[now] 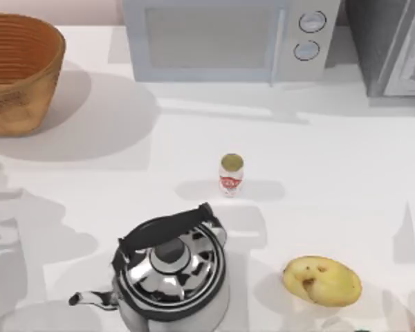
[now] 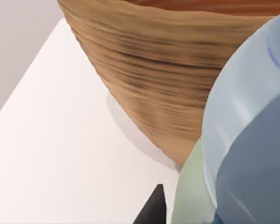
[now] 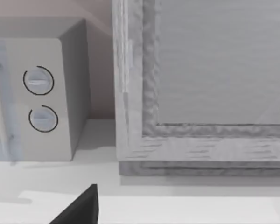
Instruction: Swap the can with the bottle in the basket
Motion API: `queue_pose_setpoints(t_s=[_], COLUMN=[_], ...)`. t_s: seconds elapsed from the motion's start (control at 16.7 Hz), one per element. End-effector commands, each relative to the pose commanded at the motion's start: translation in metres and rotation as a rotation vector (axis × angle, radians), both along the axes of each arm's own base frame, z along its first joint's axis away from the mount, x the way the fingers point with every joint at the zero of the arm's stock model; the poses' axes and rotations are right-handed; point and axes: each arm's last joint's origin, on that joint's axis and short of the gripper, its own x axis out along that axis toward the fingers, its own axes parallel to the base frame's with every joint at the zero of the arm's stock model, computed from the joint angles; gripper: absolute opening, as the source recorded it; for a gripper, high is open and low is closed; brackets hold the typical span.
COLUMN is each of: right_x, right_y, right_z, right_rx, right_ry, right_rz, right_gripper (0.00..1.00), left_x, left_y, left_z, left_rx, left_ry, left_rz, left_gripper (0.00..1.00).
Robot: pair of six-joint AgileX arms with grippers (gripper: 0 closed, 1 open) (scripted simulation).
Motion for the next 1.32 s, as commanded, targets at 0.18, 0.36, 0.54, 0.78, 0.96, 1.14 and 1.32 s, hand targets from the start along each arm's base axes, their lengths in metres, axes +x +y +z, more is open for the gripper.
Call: queue_pose_setpoints(t_s=[0.18, 0.36, 0.54, 0.78, 0.96, 1.14, 1.32], right_x=[0.0, 0.0, 0.0, 0.0, 0.0, 0.0, 0.0], right_y=[0.0, 0.0, 0.0, 0.0, 0.0, 0.0, 0.0], right_z=[0.0, 0.0, 0.0, 0.0, 0.0, 0.0, 0.0], right_rx=[0.0, 0.0, 0.0, 0.0, 0.0, 0.0, 0.0], right_ry=[0.0, 0.0, 0.0, 0.0, 0.0, 0.0, 0.0], right_rz=[0.0, 0.0, 0.0, 0.0, 0.0, 0.0, 0.0], right_gripper=[1.0, 1.0, 1.0, 1.0, 1.0, 1.0, 1.0], left_x=[0.023, 0.05, 0.072, 0.096, 0.11, 0.112, 0.111], left_y=[0.03, 0.043, 0.038, 0.013, -0.013, -0.021, -0.019], left_z=[0.054, 0.117, 0.171, 0.204, 0.204, 0.202, 0.202], left_rx=[0.069, 0.104, 0.087, 0.005, -0.056, -0.07, -0.067], left_ry=[-0.079, -0.133, -0.14, -0.068, 0.01, 0.03, 0.028], left_rz=[0.067, 0.071, 0.041, -0.029, -0.101, -0.121, -0.119], left_gripper=[0.0, 0.0, 0.0, 0.0, 0.0, 0.0, 0.0])
